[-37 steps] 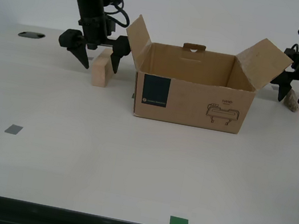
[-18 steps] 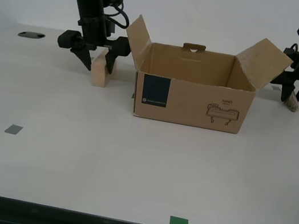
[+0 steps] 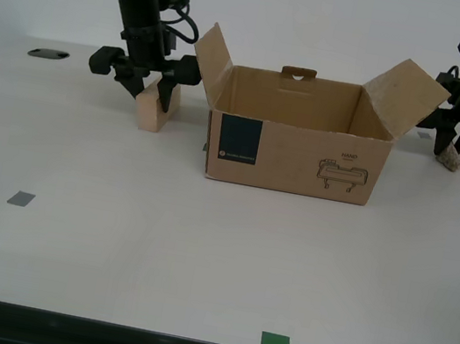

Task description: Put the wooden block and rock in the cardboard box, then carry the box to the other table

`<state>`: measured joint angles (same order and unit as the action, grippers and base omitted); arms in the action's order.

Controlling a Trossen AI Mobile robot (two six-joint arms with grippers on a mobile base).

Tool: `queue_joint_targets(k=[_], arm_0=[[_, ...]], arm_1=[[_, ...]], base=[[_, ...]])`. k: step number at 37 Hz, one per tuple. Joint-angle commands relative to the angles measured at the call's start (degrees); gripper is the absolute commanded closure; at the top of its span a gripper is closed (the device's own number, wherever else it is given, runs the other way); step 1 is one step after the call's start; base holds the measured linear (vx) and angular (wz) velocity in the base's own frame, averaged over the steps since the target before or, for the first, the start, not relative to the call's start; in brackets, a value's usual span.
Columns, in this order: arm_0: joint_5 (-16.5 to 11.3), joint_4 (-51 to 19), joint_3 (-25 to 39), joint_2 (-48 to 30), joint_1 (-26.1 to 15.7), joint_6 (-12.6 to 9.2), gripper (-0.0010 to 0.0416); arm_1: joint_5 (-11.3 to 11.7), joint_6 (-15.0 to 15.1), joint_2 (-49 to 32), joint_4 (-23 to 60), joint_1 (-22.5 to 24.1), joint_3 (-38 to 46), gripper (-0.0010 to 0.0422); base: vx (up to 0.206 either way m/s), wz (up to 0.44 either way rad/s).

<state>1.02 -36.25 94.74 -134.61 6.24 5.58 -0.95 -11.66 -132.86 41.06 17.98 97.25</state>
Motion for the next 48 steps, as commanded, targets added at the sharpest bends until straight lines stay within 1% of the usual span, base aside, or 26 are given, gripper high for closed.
queue_joint_targets(k=[1,3,5,7,12,18,21,25,27,32,37,45,47,48], arm_0=[[0.13,-0.35,0.02,0.0,0.0,0.0,0.0393],[0.13,-0.42,0.02,0.0,0.0,0.09,0.0412],[0.13,-0.42,0.02,0.0,0.02,0.09,0.0403],[0.13,-0.68,0.02,0.11,0.04,0.07,0.0407],[0.13,-1.62,0.02,0.98,0.09,0.48,0.0408],[0.13,-1.92,0.02,3.76,0.09,0.46,0.0407],[0.13,-2.36,0.02,6.03,0.09,0.46,0.0406],[0.13,-3.34,0.02,9.16,0.09,0.46,0.0406],[0.13,-3.87,0.02,10.99,0.09,0.48,0.0406],[0.13,-4.37,0.02,15.54,0.09,0.46,0.0406],[0.11,-5.03,0.02,20.09,0.07,0.46,0.0406],[0.02,-6.6,0.02,27.15,-0.04,0.37,0.0406],[-0.81,-7.08,0.02,28.96,-0.04,0.2,0.0406],[-1.7,-7.15,0.02,29.68,-0.04,-0.07,0.0406]], arm_1=[[-0.13,0.0,0.02,-0.09,0.07,0.02,0.0415],[-0.15,0.11,0.11,-0.13,0.04,0.02,0.0412],[-0.42,1.05,0.5,-0.04,0.04,0.09,0.0411],[-1.46,2.03,0.9,0.74,-0.02,0.7,0.0415],[-1.49,2.25,3.02,2.12,-0.24,2.86,0.0413],[-1.49,2.29,4.94,4.02,-0.28,7.06,0.0413],[-1.46,2.95,5.29,5.57,-0.31,9.79,0.0413],[-1.44,5.55,5.29,7.56,-0.39,13.55,0.0413],[-1.42,6.19,5.29,8.66,-0.44,15.45,0.0413],[-1.42,6.67,5.29,11.1,-0.66,19.96,0.0413],[-1.44,8.13,5.38,13.55,-0.66,24.11,0.0413],[-1.51,9.18,5.4,16.72,-0.63,28.94,0.0413],[-1.84,9.22,5.4,16.81,-0.55,29.59,0.0413],[-2.62,9.2,5.7,16.96,-0.44,29.86,0.0413]], base=[[0.0,0.0],[0.0,0.0],[0.0,0.0],[0.0,0.0],[0.0,0.0],[0.0,0.0],[0.0,0.0],[0.0,0.0],[0.0,0.0],[0.0,0.0],[0.0,0.0],[0.0,0.0],[0.0,0.0],[0.0,0.0]])
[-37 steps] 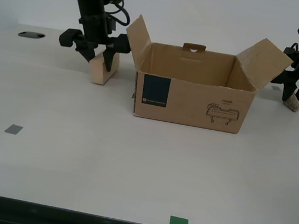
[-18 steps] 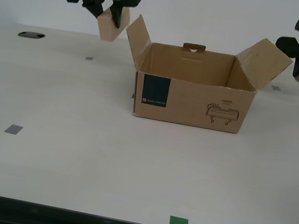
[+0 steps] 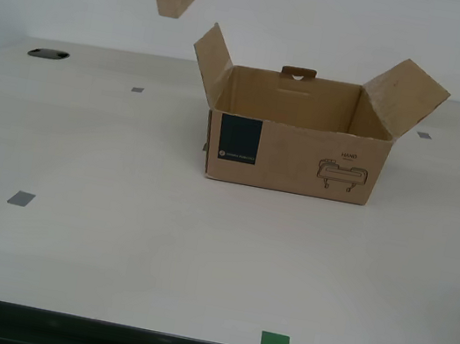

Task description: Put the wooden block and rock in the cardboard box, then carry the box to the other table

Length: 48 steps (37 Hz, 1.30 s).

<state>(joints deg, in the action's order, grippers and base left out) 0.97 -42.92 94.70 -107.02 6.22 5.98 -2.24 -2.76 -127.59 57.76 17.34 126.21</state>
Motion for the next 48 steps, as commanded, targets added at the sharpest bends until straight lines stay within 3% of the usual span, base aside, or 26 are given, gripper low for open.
queue_joint_targets(k=[1,5,7,18,34,44,48], arm_0=[[-2.62,-0.57,0.07,2.93,-0.04,-0.76,0.0406],[-6.54,-1.66,0.07,6.05,-0.26,-1.62,0.0407],[-7.41,-2.27,0.07,7.67,-0.59,-2.1,0.0406],[-7.56,-4.15,0.04,15.02,-4.66,-2.51,0.0406],[-7.56,-7.17,-1.18,21.29,-14.01,-3.06,0.0406],[-7.76,-5.55,-9.05,24.46,-18.1,-3.19,0.0406],[-11.5,-4.13,-12.92,26.12,-18.73,-3.21,0.0406]], arm_1=[[-2.21,0.33,0.76,0.26,0.22,0.98,0.0413],[-6.36,0.26,1.95,0.22,0.33,0.96,0.0413],[-7.34,0.24,2.6,0.22,0.48,0.96,0.0413],[-7.65,0.87,6.34,0.39,3.06,0.96,0.0413],[-8.07,5.4,9.57,3.52,9.09,0.15,0.0413],[-12.35,8.07,10.75,3.39,10.36,-1.4,0.0413],[-13.94,9.57,11.02,3.19,10.49,-3.45,0.0413]], base=[[0.0,0.0],[0.0,0.0],[0.0,0.0],[0.0,0.0],[0.0,0.0],[0.0,0.0],[0.0,0.0]])
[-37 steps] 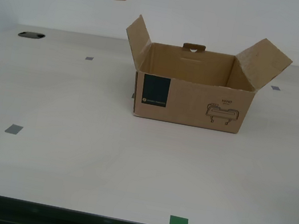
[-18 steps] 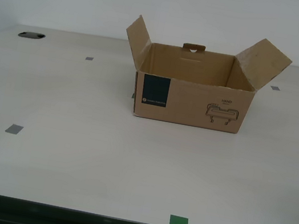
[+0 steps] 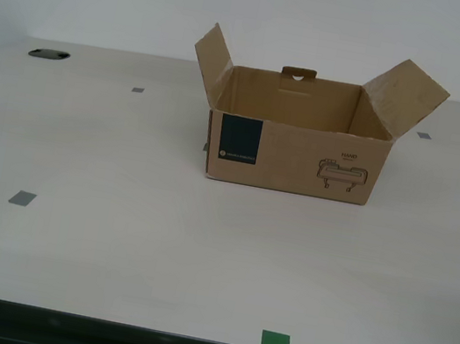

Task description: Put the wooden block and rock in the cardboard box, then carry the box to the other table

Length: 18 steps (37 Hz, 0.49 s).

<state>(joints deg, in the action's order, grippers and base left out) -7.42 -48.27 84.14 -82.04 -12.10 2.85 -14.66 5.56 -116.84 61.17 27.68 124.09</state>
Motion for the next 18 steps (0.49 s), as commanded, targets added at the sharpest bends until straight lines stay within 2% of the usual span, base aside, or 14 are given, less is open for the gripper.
queue_joint_targets(k=[1,4,11,14,18], arm_0=[[-4.61,1.66,-3.3,1.51,-0.44,-0.11,0.0406],[-7.82,2.16,-5.53,2.32,-0.46,-0.26,0.0406],[-8.2,3.74,-9.09,2.84,-1.03,0.15,0.0406],[-8.52,5.31,-10.69,2.84,-1.22,0.46,0.0406],[-10.49,8.48,-12.94,2.84,-1.51,1.38,0.0406]], arm_1=[[-1.99,1.42,0.28,-0.22,0.26,-1.77,0.0413],[-3.28,2.16,0.28,-0.42,0.68,-3.06,0.0413],[-6.03,6.19,0.31,-2.19,2.16,-6.93,0.0413],[-6.05,8.46,0.31,-3.63,3.08,-9.22,0.0413],[-6.08,8.68,0.31,-6.36,4.09,-12.13,0.0413]], base=[[0.0,0.0],[0.0,0.0],[0.0,0.0],[0.0,0.0],[0.0,0.0]])
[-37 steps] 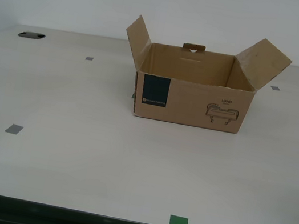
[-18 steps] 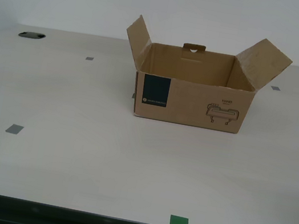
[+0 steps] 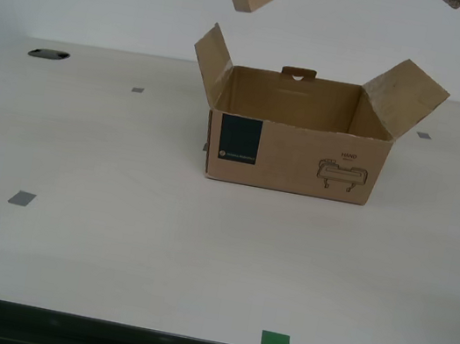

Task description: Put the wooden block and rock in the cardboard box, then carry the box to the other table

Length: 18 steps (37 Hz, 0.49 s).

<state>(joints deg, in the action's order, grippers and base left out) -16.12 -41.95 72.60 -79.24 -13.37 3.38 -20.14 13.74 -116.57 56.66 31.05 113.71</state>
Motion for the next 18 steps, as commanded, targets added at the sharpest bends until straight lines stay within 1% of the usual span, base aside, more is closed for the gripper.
queue_joint_targets(k=[1,3,5,8,9,12,15,18], arm_0=[[-2.36,2.97,-1.95,0.04,-0.35,1.14,0.0406],[-3.21,4.81,-3.15,0.04,-0.57,1.73,0.0406],[-3.78,6.6,-4.28,0.04,-0.63,2.19,0.0406],[-4.0,8.98,-5.99,0.04,-0.9,3.15,0.0406],[-4.0,9.84,-6.58,0.02,-0.96,3.34,0.0406],[-4.02,12.87,-8.61,-0.04,-1.01,3.41,0.0406],[-4.02,15.32,-10.58,-0.04,-1.03,3.96,0.0406],[-4.13,18.53,-12.72,-0.04,-1.07,3.98,0.0406]], arm_1=[[-0.59,0.59,0.04,-2.54,0.94,-2.47,0.0413],[-0.61,0.9,0.04,-4.07,1.16,-3.98,0.0413],[-1.2,1.11,0.17,-5.01,1.27,-5.16,0.0413],[-3.39,1.29,0.35,-6.19,1.29,-6.84,0.0413],[-3.8,1.29,0.48,-6.64,1.29,-7.48,0.0413],[-4.0,1.4,1.11,-8.11,1.42,-9.44,0.0413],[-4.02,1.7,1.97,-10.03,1.46,-11.54,0.0413],[-4.02,1.9,3.45,-14.01,1.51,-14.93,0.0413]], base=[[0.0,0.0],[0.0,0.0],[0.0,0.0],[0.0,0.0],[0.0,0.0],[0.0,0.0],[0.0,0.0],[0.0,0.0]])
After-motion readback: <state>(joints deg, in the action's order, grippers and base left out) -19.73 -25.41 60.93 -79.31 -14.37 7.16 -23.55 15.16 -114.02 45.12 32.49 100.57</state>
